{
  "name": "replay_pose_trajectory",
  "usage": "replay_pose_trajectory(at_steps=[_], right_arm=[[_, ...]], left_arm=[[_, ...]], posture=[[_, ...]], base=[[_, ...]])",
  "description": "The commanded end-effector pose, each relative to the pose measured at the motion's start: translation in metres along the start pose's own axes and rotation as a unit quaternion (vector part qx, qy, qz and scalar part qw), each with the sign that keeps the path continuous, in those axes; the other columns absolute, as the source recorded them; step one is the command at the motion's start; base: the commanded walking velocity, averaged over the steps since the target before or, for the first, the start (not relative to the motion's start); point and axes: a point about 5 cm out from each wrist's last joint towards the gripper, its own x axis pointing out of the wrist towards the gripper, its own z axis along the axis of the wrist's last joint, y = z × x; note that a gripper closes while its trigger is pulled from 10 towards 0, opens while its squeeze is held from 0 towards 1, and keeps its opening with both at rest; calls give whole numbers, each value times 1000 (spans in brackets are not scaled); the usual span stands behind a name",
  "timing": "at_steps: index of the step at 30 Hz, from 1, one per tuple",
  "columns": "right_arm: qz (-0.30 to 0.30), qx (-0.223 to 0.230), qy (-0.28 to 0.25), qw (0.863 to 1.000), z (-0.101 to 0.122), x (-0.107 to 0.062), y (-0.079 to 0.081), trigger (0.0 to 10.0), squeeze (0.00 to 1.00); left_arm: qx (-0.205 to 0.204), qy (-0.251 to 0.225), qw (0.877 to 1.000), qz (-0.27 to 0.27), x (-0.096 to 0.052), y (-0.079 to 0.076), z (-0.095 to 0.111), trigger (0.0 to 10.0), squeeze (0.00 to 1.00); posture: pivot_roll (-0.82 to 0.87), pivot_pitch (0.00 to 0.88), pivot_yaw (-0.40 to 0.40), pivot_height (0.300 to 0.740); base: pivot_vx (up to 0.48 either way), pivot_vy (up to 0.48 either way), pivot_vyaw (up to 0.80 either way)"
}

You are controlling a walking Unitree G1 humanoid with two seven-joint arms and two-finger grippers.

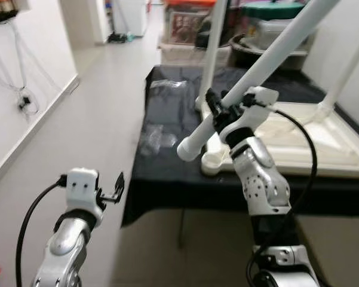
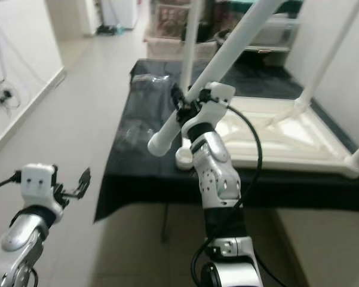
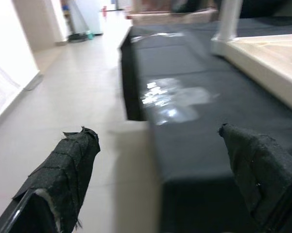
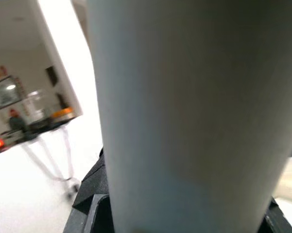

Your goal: Building children table

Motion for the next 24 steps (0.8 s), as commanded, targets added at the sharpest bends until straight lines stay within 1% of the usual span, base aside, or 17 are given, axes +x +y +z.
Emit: replay_pose_trajectory(at_steps=[1, 2, 5, 8, 9, 12, 20, 23, 24], right_arm=[[6, 1, -14, 1000, 4, 3, 4, 10000, 0], [6, 1, -14, 1000, 4, 3, 4, 10000, 0], [8, 2, -15, 1000, 4, 4, 5, 10000, 0], [9, 3, -15, 1000, 4, 4, 5, 10000, 0], [21, 7, -9, 1000, 3, 4, 6, 10000, 0], [26, 9, -7, 1000, 3, 4, 7, 10000, 0], [47, 0, 5, 999, 0, 7, 5, 10000, 0], [47, 2, 6, 999, 0, 7, 5, 10000, 0], [52, -5, 11, 999, -2, 8, 5, 10000, 0]], left_arm=[[1, 12, 1000, 7, -1, 2, -4, 10000, 0], [1, 12, 1000, 7, -1, 2, -4, 10000, 0], [-9, 11, 1000, 21, 1, 6, -3, 10000, 0], [-9, 11, 1000, 22, 1, 6, -2, 10000, 0], [-9, 10, 1000, 23, 1, 7, -2, 10000, 0], [-6, 10, 1000, 22, 1, 6, -2, 10000, 0], [-31, 5, 999, 14, -2, -4, -1, 10000, 0], [-27, 6, 1000, 9, -3, -7, -1, 10000, 0], [-29, 6, 1000, 6, -3, -9, -1, 10000, 0]], posture=[[103, 33, -46, 740], [103, 33, -46, 740], [102, 30, -45, 740], [102, 30, -45, 740], [101, 30, -44, 740], [102, 30, -45, 740], [99, 35, -48, 740], [97, 40, -51, 740], [96, 49, -51, 740]], base=[[0, -461, 0], [0, -461, 0], [0, 0, 0], [0, 0, 0], [0, 0, 0], [0, 0, 0], [0, 0, 0], [0, 0, 0], [0, 0, 0]])
